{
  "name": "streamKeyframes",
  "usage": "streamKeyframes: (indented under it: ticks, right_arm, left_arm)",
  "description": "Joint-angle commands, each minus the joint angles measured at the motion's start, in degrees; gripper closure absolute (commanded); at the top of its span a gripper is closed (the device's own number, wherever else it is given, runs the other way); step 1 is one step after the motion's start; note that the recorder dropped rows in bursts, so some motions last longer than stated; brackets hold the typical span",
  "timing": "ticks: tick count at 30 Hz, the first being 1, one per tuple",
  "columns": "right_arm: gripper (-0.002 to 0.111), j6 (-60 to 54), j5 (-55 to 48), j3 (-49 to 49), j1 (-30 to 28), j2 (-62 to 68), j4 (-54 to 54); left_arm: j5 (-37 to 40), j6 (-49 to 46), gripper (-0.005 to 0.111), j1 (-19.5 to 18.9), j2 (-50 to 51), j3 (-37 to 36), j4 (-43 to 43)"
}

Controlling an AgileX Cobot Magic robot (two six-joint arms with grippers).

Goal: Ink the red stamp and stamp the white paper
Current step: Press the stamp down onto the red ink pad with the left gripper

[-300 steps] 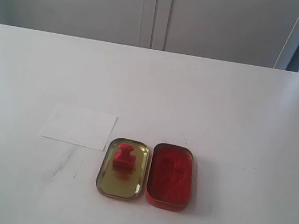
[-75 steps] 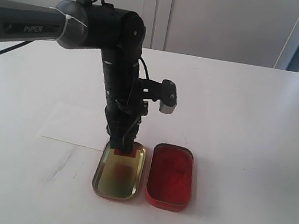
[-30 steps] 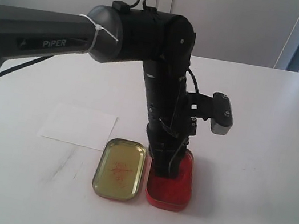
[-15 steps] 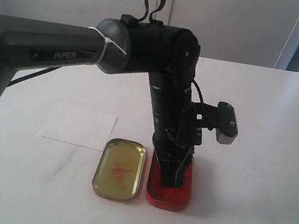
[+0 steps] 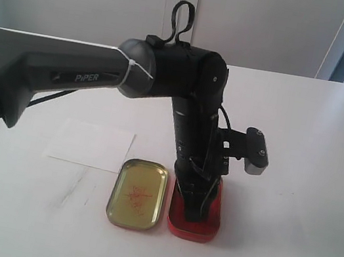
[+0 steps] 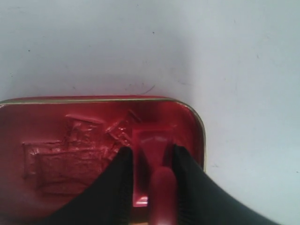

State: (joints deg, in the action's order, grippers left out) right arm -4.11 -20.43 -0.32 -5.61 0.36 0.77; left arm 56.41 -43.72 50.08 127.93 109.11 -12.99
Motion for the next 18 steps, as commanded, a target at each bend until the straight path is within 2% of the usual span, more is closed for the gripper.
streamKeyframes:
  ticks: [1,18]
  right_arm:
    - [0.108,0.01,0.81,0.32,-0.18,-0.36,-0.47]
    - [0.108,0.01,0.81,0.32,-0.18,-0.36,-0.47]
  left_arm:
    - [0.88,0.95,0.107,0.36,-0.35,-0.02,-0.28]
    - [0.67,-0.02,0.107,0.36,0.84,-0.02,0.11]
